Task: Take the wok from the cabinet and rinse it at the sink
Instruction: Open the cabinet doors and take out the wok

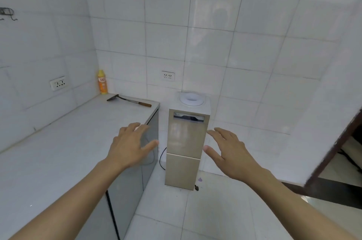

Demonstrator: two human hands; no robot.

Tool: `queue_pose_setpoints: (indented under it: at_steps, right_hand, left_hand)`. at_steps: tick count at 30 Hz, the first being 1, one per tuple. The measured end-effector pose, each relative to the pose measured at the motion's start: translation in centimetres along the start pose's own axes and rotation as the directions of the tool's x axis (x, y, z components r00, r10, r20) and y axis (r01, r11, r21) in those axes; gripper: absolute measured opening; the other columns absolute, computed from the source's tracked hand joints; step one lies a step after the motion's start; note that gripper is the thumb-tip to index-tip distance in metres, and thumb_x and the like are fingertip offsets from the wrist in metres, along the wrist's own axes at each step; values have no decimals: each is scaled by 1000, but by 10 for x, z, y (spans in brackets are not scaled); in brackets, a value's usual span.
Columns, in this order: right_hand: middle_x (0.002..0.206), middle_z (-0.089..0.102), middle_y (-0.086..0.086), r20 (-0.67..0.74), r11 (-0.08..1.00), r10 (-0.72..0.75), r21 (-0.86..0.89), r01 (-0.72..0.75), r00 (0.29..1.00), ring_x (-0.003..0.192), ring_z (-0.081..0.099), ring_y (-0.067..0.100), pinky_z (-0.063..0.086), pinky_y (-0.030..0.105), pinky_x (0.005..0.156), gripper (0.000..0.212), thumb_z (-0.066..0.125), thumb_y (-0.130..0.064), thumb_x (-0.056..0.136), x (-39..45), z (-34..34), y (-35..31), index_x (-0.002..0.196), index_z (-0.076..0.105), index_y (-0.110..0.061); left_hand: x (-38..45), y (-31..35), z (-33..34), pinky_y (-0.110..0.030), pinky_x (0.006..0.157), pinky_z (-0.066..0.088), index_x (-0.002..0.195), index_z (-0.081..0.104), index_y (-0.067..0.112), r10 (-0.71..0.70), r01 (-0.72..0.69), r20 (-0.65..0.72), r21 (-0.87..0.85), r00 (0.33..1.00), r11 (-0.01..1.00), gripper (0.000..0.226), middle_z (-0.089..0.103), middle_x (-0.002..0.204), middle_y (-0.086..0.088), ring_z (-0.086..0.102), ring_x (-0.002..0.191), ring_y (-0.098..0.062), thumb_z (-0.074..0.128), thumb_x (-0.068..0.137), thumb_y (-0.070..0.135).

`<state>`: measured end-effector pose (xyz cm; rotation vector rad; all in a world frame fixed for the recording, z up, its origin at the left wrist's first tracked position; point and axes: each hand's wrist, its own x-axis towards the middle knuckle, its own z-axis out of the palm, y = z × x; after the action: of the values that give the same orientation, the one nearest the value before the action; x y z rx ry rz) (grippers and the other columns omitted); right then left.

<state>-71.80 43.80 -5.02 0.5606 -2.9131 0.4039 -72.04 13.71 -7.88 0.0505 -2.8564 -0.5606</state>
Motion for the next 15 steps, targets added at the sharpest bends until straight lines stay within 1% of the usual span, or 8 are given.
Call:
queue_pose_setpoints:
  at_steps: [3,7,11,15]
  right_hand:
    - [153,28,-5,-15,996,-68,57,69,998,140,21,19,29,41,105,58,30,-57,94,42,9,26,145,29,-29]
    - [154,28,-3,-25,977,-186,105,188,982,140,21,19,28,41,107,56,35,-55,96,108,26,71,146,30,-29]
    - [154,29,-2,15,948,-272,178,265,962,141,22,20,26,43,111,64,26,-65,93,172,41,107,146,30,-29]
    - [149,37,0,40,908,-364,238,345,931,138,28,19,31,46,109,81,11,-78,83,221,60,121,143,32,-29]
  left_hand:
    - [30,3,15,-45,105,38,140,41,35,-38,38,-11,37,999,999,65,35,151,3,31,136,-24,45,85,70]
    - [66,18,32,-44,106,36,138,45,36,-115,119,-50,91,992,989,62,39,150,3,31,136,-24,45,86,69]
    - [96,34,41,-44,106,37,139,44,33,-237,247,-95,109,967,963,61,41,148,5,34,134,-23,46,87,66]
    - [116,39,45,-43,106,36,140,43,31,-326,344,-140,129,935,930,59,41,147,5,33,135,-23,46,89,62]
